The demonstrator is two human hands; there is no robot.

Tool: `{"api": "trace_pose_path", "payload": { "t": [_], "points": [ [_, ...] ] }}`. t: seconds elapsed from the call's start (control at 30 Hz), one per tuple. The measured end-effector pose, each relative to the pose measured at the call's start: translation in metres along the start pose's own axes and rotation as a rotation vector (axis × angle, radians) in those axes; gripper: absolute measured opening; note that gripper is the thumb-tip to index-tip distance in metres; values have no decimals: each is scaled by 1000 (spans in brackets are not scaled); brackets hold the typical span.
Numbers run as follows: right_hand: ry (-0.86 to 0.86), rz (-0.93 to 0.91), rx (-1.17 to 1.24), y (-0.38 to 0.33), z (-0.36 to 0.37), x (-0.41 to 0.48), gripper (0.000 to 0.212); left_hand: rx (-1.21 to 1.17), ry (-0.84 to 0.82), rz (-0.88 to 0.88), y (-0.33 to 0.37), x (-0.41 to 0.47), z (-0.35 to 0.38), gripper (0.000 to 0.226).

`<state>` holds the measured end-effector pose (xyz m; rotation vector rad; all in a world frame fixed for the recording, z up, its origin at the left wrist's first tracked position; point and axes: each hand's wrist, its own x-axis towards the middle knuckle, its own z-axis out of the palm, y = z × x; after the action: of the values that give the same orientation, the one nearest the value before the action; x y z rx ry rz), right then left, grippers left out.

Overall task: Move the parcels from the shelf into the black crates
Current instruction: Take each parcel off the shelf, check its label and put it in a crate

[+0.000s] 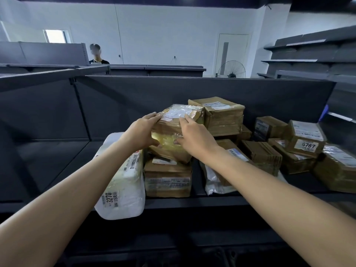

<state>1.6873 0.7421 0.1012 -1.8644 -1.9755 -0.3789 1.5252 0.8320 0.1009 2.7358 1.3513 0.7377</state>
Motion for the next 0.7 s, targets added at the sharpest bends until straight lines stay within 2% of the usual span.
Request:
{"api": "trace_pose_path", "payload": {
  "t": [0.3, 0.43, 0.7],
  "points": [
    [100, -75, 17, 5, -38, -33, 72, 30, 267, 93, 39, -39, -22, 99],
    [154, -131, -19, 6, -53, -48, 73, 38, 379, 71, 56, -60, -31, 92],
    [185, -224, -23, 2, -56, -80, 72, 65, 405, 45, 73, -105, -33, 86]
  ]
}}
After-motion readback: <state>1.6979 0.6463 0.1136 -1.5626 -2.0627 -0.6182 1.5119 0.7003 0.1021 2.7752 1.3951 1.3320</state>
